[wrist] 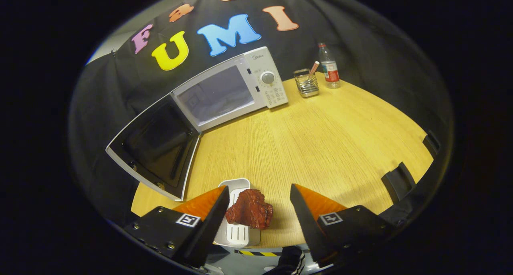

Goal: Open the microwave, put the food inside, and close the microwave door.

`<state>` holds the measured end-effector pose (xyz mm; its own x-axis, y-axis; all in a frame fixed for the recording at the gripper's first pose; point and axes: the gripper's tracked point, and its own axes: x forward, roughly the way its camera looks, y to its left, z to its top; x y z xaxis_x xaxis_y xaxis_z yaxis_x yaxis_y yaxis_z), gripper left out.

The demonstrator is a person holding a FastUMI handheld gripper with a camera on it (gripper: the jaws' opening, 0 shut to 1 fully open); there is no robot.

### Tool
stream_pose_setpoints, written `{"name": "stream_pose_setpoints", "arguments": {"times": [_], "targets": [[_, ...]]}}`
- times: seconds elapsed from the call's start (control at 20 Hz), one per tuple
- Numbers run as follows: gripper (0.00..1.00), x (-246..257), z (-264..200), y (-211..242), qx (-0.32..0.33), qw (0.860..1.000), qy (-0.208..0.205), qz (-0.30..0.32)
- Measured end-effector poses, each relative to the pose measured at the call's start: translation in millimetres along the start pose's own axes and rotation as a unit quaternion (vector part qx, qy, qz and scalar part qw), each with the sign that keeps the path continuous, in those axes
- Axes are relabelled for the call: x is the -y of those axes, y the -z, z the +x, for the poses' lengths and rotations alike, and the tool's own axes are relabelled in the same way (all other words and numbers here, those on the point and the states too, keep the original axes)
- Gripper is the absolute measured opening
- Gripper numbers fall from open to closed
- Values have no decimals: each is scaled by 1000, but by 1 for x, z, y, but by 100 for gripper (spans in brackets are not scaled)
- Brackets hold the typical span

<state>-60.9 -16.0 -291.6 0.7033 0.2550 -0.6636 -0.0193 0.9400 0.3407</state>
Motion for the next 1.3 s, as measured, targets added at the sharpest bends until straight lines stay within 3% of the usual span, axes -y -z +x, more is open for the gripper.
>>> {"name": "stream_pose_setpoints", "arguments": {"times": [0.1,0.3,0.35,0.45,0.55,0.65,0.7,0.8,1.0,1.3], "targets": [[74,2,5,11,-15,999,-4,29],[73,-3,9,24,-36,995,-33,82],[60,-2,8,24,-36,995,-35,89],[45,-10,5,26,-40,993,-59,92],[28,-7,3,19,-33,993,-53,97],[27,-17,-7,14,-19,993,-64,100],[15,-15,-3,9,-15,992,-70,99],[8,-17,-6,6,-7,994,-64,89],[8,-22,-8,-5,-10,993,-62,96],[9,-47,-17,-57,20,992,-87,91]]}}
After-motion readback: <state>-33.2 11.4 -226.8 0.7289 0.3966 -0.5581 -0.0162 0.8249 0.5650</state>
